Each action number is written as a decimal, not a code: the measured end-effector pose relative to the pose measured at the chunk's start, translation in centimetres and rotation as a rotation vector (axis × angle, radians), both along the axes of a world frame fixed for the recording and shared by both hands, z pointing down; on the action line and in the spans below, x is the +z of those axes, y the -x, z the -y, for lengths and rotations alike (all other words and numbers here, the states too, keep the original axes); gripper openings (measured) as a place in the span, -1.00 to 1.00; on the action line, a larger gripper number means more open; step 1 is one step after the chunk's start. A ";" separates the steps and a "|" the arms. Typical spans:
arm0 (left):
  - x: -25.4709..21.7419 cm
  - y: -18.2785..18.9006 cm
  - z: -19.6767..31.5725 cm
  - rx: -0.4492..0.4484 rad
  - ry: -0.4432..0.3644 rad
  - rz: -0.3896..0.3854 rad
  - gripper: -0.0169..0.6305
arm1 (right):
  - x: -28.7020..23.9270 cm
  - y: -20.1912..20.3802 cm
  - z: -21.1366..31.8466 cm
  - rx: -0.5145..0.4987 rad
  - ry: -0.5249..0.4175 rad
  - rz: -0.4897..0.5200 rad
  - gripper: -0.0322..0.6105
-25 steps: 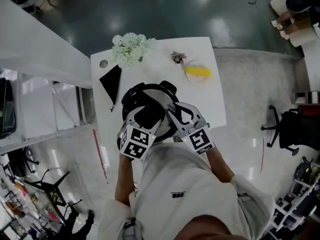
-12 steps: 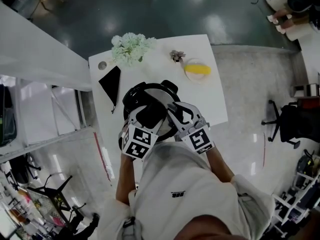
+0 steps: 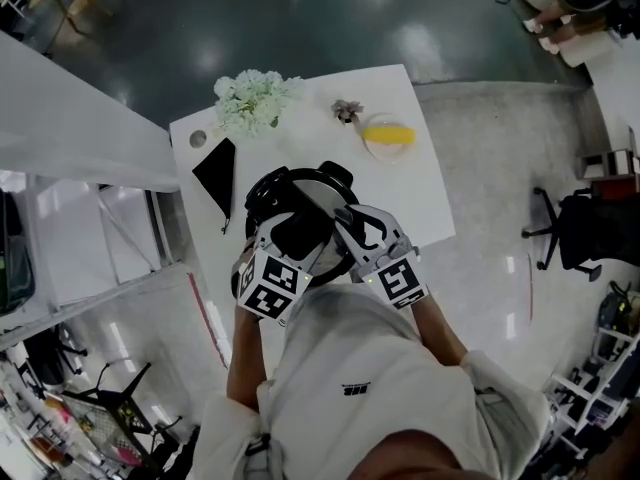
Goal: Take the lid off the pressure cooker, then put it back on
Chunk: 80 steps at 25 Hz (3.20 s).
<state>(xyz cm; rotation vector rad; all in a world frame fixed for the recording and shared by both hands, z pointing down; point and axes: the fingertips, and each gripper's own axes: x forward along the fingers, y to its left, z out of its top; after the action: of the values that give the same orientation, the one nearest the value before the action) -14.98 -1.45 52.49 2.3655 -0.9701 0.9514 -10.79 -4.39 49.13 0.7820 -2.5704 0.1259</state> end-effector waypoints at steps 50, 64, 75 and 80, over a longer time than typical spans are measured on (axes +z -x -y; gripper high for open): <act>-0.5 -0.2 -0.4 0.296 -0.027 -0.016 -0.05 | -0.2 -1.2 -0.8 0.128 -0.003 -0.009 -0.60; -1.8 0.1 -0.2 0.245 -0.033 -0.015 -0.05 | -0.9 -2.1 -0.4 0.118 -0.042 0.008 -0.60; -2.3 -0.3 -0.5 0.227 -0.023 -0.012 -0.06 | -1.4 -2.4 -0.2 0.107 -0.029 0.026 -0.60; -2.5 -0.5 -0.3 0.212 -0.020 -0.025 -0.06 | -1.6 -2.8 0.0 0.104 -0.030 0.027 -0.60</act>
<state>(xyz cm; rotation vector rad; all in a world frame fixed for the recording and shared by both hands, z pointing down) -14.46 -1.10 49.94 2.5285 -0.7328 0.9889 -7.98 -4.43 47.55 0.9314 -2.5621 0.1318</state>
